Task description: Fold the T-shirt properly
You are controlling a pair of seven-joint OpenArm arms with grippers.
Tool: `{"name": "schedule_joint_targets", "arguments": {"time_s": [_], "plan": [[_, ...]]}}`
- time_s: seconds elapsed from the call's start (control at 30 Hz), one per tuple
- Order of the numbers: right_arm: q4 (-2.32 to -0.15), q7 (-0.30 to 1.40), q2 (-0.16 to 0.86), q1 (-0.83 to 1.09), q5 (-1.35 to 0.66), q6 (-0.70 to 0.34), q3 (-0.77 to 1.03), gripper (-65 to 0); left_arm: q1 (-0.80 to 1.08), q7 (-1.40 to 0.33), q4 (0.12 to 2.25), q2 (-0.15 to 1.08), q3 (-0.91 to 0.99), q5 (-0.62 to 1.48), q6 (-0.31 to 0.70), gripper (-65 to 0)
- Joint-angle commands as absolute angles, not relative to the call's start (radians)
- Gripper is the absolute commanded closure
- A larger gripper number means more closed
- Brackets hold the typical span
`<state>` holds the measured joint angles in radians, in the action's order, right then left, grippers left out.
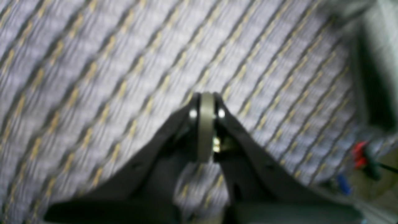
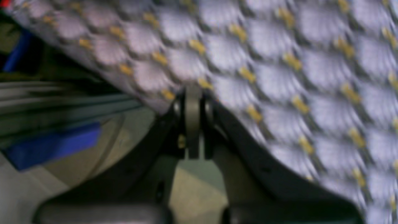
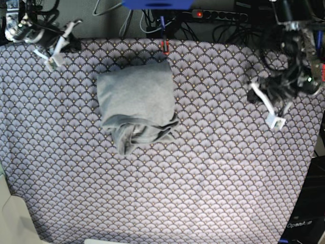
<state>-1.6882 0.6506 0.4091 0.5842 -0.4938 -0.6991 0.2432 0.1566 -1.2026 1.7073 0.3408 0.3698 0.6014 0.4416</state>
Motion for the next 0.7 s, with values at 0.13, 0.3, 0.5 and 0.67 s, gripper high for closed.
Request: {"name": "schedule_joint_targets", "arguments": {"time_s": [0.13, 0.3, 0.5, 0.67], "plan": [[-1.681, 0.634, 0.410, 0.654, -0.397, -0.698, 0.412, 0.0, 0.366, -1.175, 1.848, 0.372, 0.475, 0.622, 0.452, 0.0], [-1.590, 0.568, 0.305, 0.642, -0.120, -0.698, 0.536, 0.0, 0.486, -1.099, 1.817, 0.366, 0.501, 0.492, 0.453, 0.0], [-1.478, 0.404, 0.179, 0.619, 0.139, -0.698, 0.657, 0.0, 0.576, -0.972, 1.721, 0.337, 0.409, 0.314, 0.453, 0.0], [-1.323, 0.262, 0.150, 0.585, 0.239, -0.698, 0.727, 0.0, 0.588, -0.834, 1.549, 0.309, 0.280, 0.203, 0.453, 0.0]]}}
